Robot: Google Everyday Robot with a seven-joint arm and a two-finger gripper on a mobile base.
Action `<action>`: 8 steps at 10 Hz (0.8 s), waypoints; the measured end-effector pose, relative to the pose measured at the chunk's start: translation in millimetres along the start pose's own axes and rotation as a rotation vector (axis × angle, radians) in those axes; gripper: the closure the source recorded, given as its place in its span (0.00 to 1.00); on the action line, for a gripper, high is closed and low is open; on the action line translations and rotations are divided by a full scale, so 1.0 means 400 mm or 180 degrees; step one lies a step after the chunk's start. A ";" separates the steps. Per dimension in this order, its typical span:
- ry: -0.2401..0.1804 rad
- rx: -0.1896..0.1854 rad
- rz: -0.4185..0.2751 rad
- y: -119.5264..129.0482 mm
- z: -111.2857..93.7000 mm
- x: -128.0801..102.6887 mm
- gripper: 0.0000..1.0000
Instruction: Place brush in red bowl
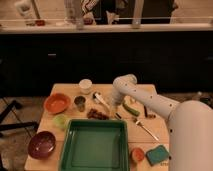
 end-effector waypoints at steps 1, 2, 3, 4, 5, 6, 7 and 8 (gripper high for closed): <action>0.0013 -0.0062 -0.0009 0.003 0.006 0.003 0.20; 0.0020 -0.0140 -0.0036 0.006 0.016 0.001 0.20; 0.0036 -0.0241 -0.0078 0.009 0.027 -0.003 0.20; 0.0050 -0.0312 -0.0109 0.012 0.034 -0.003 0.20; 0.0072 -0.0382 -0.0150 0.015 0.041 -0.005 0.23; 0.0090 -0.0436 -0.0203 0.014 0.047 -0.011 0.34; 0.0102 -0.0454 -0.0227 0.015 0.048 -0.011 0.41; 0.0120 -0.0468 -0.0247 0.017 0.049 -0.011 0.52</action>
